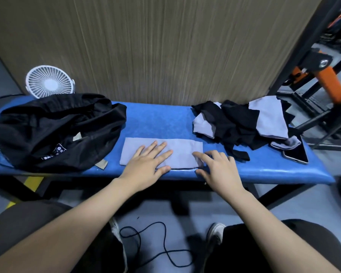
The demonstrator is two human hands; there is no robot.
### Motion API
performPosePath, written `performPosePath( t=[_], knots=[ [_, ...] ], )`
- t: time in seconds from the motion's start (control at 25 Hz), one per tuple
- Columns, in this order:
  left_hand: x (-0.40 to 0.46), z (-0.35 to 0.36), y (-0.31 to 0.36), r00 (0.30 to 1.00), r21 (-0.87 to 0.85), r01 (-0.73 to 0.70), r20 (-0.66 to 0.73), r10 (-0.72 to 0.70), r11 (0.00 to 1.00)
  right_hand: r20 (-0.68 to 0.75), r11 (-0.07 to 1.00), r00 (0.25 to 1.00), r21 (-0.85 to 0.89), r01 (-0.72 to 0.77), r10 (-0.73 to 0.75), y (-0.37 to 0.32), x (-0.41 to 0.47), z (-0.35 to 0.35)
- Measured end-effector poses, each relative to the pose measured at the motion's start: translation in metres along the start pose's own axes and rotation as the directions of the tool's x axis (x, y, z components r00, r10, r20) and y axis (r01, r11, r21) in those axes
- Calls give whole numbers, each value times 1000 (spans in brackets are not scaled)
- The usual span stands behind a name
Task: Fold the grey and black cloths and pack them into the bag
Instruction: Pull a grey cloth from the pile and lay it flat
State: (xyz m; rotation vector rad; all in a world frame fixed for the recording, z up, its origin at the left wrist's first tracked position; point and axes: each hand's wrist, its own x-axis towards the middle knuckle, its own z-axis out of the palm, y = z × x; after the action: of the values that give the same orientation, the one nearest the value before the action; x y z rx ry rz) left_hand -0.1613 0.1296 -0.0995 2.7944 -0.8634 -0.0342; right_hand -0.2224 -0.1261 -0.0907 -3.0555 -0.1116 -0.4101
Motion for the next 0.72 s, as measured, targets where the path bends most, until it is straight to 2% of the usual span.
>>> performPosePath(
  t=[0.24, 0.32, 0.4, 0.52, 0.72],
  knots=[
    [-1, -3, 2, 999, -6, 3, 38, -3, 1000, -178, 998, 982, -31, 56, -61, -6, 7, 5],
    [-1, -2, 3, 999, -2, 4, 42, -4, 1000, -217, 999, 975, 15, 52, -48, -9, 6, 6],
    [-1, -2, 2, 999, -15, 4, 45, -3, 1000, -214, 991, 976, 131, -15, 43, -12, 6, 3],
    [0, -4, 1, 998, -37, 4, 55, -2, 999, -155, 968, 974, 213, -131, 166, -16, 7, -2],
    [5, -5, 12, 997, -45, 5, 83, -1, 999, -119, 924, 975, 357, -134, 187, -17, 1, -11]
  ],
)
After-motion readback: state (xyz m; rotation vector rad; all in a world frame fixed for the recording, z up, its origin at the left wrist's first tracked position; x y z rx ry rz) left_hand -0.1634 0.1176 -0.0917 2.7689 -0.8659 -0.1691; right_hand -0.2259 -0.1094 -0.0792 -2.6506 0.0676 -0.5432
